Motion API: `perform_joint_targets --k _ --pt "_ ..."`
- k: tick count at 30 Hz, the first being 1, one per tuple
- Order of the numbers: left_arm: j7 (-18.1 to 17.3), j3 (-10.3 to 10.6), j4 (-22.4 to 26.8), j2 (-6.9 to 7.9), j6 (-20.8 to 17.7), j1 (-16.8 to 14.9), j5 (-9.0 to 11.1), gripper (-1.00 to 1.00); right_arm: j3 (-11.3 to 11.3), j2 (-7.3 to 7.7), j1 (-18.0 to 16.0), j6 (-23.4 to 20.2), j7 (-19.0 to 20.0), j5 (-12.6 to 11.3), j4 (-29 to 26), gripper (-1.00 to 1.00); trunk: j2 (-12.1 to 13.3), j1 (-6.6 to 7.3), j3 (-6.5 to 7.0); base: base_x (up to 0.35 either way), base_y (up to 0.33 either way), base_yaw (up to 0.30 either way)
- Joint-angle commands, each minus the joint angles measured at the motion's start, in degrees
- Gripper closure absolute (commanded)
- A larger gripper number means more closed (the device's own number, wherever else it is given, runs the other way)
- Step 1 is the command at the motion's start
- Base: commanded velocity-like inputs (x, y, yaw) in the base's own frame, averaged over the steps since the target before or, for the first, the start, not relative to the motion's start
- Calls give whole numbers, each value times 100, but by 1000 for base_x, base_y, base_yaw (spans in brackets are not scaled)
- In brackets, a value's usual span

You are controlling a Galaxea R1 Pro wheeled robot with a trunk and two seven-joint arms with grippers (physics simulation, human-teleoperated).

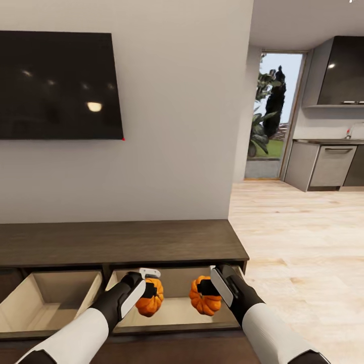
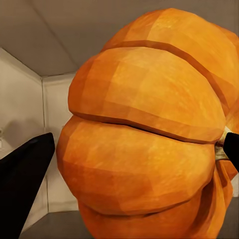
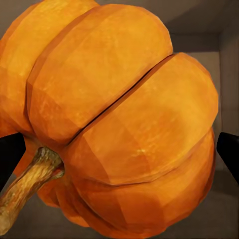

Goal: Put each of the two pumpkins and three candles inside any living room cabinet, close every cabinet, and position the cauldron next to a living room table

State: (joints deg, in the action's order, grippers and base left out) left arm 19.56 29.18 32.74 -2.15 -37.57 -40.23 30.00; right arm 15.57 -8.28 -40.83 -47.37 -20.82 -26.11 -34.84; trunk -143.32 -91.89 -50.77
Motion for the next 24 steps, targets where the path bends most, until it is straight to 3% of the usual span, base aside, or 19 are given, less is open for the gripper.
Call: perform_joint_targets --k 1,5,13,24 --pt "86 29 10 4 -13 -6 61 100 25 3 -4 -10 -54 -61 -7 100 -3 1 -6 17 -36 0" --pt "132 27 13 4 -13 -3 66 100 29 2 -4 -11 -54 -64 -8 100 -3 1 -6 6 -14 0" --pt "144 27 13 4 -13 -3 68 100 33 -1 -4 -15 -54 -68 -12 100 -14 -20 -184 1 -2 0" --pt "141 31 13 4 -13 -3 68 100 39 -7 -4 -18 -54 -68 -13 100 -19 -30 -272 0 0 0"
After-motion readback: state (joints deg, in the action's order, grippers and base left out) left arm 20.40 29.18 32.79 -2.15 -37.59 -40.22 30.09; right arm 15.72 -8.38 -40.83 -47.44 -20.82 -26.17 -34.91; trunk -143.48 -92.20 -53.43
